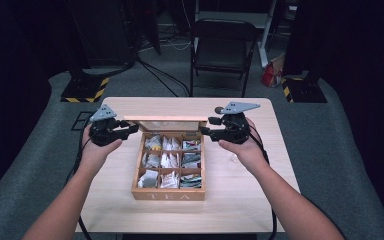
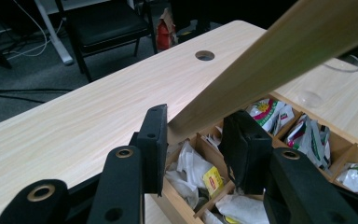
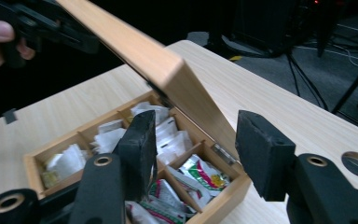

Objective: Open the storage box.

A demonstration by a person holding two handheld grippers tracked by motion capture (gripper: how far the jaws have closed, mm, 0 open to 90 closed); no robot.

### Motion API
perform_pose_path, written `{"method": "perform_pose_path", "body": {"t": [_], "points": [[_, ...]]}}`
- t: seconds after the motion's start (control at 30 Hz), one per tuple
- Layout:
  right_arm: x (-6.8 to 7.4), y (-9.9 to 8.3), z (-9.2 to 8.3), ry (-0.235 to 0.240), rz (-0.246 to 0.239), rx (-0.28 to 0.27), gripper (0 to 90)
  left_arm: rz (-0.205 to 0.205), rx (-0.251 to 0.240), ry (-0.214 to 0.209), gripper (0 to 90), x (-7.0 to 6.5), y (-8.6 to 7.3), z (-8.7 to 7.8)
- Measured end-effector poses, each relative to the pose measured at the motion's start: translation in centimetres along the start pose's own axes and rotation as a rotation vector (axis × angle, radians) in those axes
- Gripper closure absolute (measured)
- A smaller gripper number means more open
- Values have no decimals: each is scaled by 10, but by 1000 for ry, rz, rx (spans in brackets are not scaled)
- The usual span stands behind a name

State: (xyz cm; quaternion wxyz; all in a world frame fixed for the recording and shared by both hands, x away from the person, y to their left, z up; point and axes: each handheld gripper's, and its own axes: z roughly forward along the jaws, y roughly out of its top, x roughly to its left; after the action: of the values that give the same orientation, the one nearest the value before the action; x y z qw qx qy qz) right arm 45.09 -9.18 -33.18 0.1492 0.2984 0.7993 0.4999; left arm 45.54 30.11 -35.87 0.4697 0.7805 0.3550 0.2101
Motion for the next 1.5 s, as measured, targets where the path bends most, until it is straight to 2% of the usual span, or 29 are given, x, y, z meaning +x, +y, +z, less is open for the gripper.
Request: {"method": "perform_pose_path", "body": {"t": [0.13,0.37,0.43,0.6,0.67,0.77,0.83,0.93,1.1,1.4,1.5], "points": [[-9,-2,10,-23,6,10,483,-8,-7,4,616,3,4,3],[-15,-4,26,-38,-3,32,498,-33,-30,-5,616,10,7,7],[-16,-4,31,-51,12,42,498,-37,-38,-7,616,11,7,8],[-21,-2,41,-74,22,39,519,-35,-24,-7,618,13,11,9],[-23,-1,43,-77,20,36,541,-29,-19,-1,619,13,13,10],[-28,1,45,-77,47,29,584,-38,-19,-2,620,15,15,11],[-31,1,46,-67,71,24,583,-42,-23,-2,620,16,15,12],[-33,2,47,-67,79,22,590,-41,-28,0,618,18,16,15],[-35,3,48,-66,87,16,591,-69,-41,-5,599,21,15,21],[-37,8,52,-75,95,17,599,-40,0,13,577,23,10,38],[-38,8,53,-73,100,15,600,-36,-4,22,575,23,10,41]]}}
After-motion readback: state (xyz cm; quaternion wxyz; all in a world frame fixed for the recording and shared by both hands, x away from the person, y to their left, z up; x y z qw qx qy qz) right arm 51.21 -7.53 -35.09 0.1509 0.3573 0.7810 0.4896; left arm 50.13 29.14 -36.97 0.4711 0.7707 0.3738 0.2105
